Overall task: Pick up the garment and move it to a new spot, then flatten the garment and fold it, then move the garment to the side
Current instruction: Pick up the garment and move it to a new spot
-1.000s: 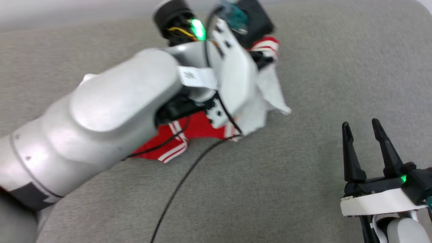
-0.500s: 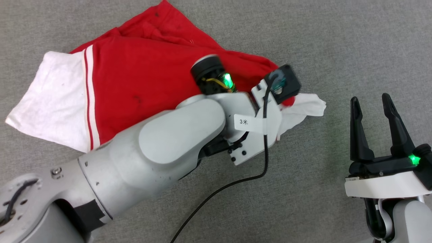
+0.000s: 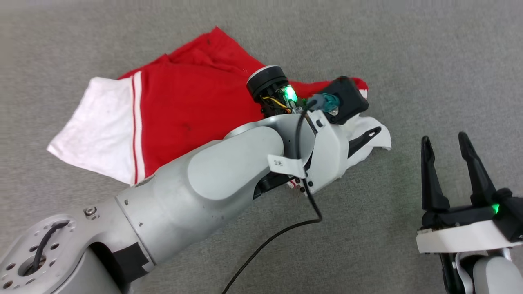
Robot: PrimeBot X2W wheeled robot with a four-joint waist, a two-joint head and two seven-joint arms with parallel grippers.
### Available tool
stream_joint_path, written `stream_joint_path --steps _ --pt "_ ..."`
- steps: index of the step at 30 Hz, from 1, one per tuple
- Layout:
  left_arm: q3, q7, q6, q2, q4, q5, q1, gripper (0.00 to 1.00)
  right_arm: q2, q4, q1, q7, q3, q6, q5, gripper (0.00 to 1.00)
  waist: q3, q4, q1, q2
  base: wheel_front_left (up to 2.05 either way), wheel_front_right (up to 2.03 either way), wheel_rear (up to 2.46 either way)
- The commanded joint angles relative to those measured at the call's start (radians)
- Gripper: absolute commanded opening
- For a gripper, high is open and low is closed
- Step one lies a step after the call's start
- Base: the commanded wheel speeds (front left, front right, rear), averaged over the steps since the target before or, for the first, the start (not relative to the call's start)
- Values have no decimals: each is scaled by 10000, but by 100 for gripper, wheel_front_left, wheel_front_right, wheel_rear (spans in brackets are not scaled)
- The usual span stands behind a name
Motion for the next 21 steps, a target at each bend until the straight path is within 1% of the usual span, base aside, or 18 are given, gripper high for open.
stream_joint_path --steps 1,4,5,7,9,14,21 --pt "10 -345 -5 -50 92 27 3 100 16 36 148 -17 -36 -7 -53 100 -588 326 0 0 0 0 0" --pt "88 -1606 2 -46 498 121 136 100 13 94 424 -17 -40 -7 -174 100 -1150 559 0 0 0 0 0" --pt "155 -2069 84 -43 660 233 224 100 15 128 529 -17 -78 -7 -209 100 -1351 651 0 0 0 0 0" --pt "315 -2844 385 -2 916 361 476 100 13 161 693 -17 -72 -7 -278 100 -1688 789 0 0 0 0 0" --pt "568 -3328 746 96 1057 450 741 100 13 206 867 -17 -90 -7 -337 100 -1992 922 0 0 0 0 0" --pt "1400 -3698 1729 560 862 741 1669 100 13 244 1263 -17 -253 -7 -440 100 -2706 1336 0 0 0 0 0" --pt "3452 -3702 3011 1380 -700 1870 3562 100 15 286 1776 -17 -367 -7 -587 100 -3447 1925 0 0 0 0 0"
